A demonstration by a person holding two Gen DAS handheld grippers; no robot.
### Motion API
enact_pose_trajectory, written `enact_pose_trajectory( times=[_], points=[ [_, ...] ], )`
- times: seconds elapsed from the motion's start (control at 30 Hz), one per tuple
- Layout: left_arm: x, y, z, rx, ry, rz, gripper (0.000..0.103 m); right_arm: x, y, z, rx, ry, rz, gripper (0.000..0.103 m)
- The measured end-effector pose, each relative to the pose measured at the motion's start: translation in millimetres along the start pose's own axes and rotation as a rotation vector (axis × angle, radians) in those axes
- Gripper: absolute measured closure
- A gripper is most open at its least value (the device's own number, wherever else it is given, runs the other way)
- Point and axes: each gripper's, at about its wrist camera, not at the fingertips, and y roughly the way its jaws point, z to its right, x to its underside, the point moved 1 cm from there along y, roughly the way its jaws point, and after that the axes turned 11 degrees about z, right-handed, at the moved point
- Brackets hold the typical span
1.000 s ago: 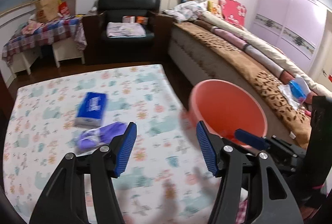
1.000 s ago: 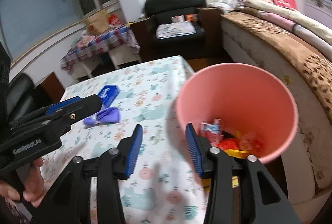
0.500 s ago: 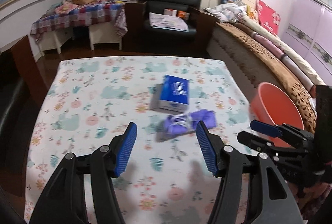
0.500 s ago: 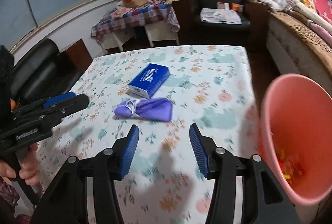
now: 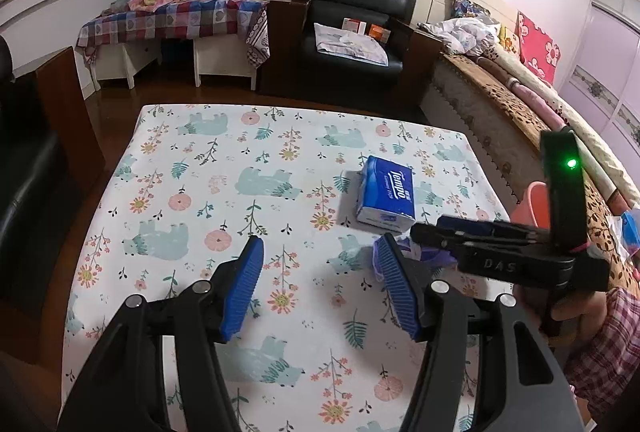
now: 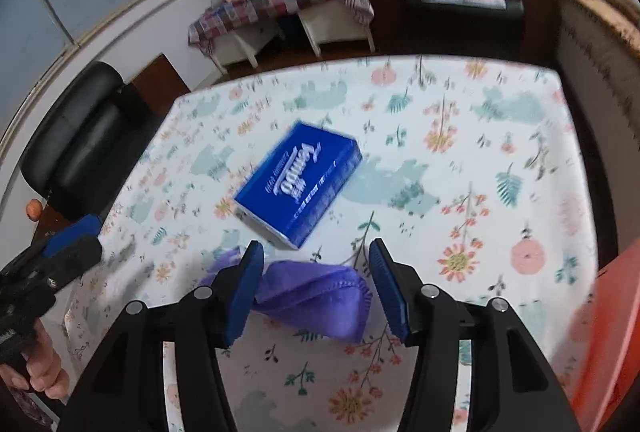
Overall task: Collect trash
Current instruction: 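Lower both open tools toward the purple cloth beside the blue tissue box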
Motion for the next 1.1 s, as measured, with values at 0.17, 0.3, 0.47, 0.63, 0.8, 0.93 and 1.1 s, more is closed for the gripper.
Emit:
enact_pose_trajectory(
  times=[0.17,0.3,0.47,0.63,0.8,0.93,1.1],
  points=[
    [-3.1,6.0,-3.6,-0.004,-0.008,-0.001,0.043,8.8,-9.7,-3.9,-0.057,0.022,-0.032,0.049],
    [-5.9,7.8,-1.6,0.007,-0.006,0.007,0.043,26.5,-26.3,-17.2,-0.112,-0.015,-0.092,0.049],
    [-9.9,5.7,-3.0,0.011,-0.007,0.021,0.043,38.3,-49.1,-27.5,-0.141,-0.05,-0.101,0.048],
    [-10.9,5.3,-3.5,0.012,-0.007,0.022,0.043,29.5,-51.6,-29.3,-0.076,-0.101,-0.046,0.048],
    [-11.1,0.4,-3.0,0.02,0.012,0.03,0.043,29.6,-26.0,-41.3,-0.055,-0.2,-0.072,0.053],
    [-12.9,-3.7,-3.3,0.025,0.012,0.041,0.043,37.4,-25.9,-50.5,-0.068,-0.219,-0.079,0.069],
    [-15.8,5.5,9.4,0.074,0.021,0.018,0.043,47.9,-50.6,-47.6,-0.048,-0.168,-0.044,0.074]
  ],
)
